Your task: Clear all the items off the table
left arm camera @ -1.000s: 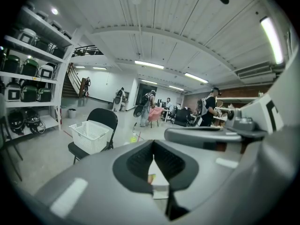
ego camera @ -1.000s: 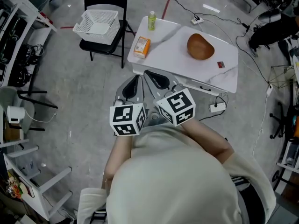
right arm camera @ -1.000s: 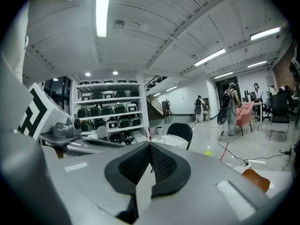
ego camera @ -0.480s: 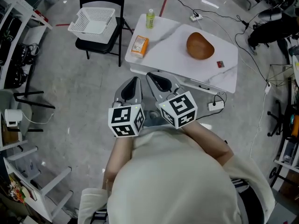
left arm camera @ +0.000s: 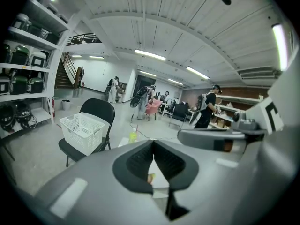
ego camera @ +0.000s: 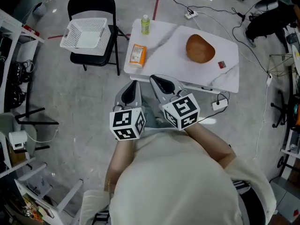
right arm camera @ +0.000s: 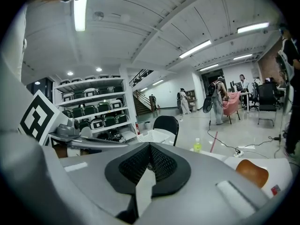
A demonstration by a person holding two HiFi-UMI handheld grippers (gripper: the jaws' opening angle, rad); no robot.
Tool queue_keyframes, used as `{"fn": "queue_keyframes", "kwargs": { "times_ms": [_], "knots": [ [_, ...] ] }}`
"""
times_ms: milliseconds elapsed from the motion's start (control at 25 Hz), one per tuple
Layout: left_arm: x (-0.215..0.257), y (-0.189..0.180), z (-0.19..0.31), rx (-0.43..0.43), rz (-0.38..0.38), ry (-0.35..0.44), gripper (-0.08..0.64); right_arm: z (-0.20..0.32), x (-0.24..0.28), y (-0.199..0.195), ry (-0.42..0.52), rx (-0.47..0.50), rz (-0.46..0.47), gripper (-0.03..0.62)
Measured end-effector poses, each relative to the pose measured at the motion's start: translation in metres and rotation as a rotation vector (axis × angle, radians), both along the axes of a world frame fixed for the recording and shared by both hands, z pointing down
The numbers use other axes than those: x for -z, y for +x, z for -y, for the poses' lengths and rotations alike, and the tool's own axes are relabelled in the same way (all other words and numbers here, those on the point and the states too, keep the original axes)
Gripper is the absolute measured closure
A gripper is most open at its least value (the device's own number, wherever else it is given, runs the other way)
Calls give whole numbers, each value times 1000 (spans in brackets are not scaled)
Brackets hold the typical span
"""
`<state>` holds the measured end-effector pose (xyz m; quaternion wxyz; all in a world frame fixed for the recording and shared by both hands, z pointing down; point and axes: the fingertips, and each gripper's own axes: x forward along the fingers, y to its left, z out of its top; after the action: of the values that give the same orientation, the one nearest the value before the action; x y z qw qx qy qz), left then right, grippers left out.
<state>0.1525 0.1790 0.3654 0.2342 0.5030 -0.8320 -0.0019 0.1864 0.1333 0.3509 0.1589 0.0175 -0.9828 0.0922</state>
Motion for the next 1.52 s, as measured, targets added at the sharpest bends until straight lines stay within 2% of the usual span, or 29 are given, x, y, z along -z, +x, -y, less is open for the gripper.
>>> {"fn": "queue_keyframes", "kwargs": {
  "times_ms": [480, 760, 1080, 1120, 1200, 1520],
  "knots": [
    [-49, -75, 46, -94, -60, -69, 552, 44, -47, -68, -50, -53, -91, 594],
    [-99, -113, 66, -125, -71, -145, 552, 68, -82, -104, -88, -78, -116, 594],
    [-168, -156, 90, -123, -129, -212, 551, 91, -144, -136, -65, -124, -217, 594],
    [-178, -160, 94, -129, -139, -222, 536, 94, -153, -139, -66, -132, -230, 594],
    [-199, -168, 102, -147, -156, -242, 464, 100, -168, -143, -75, -153, -251, 594],
    [-285, -190, 124, -215, -164, -379, 315, 121, -214, -159, -119, -221, -289, 594]
  ]
}}
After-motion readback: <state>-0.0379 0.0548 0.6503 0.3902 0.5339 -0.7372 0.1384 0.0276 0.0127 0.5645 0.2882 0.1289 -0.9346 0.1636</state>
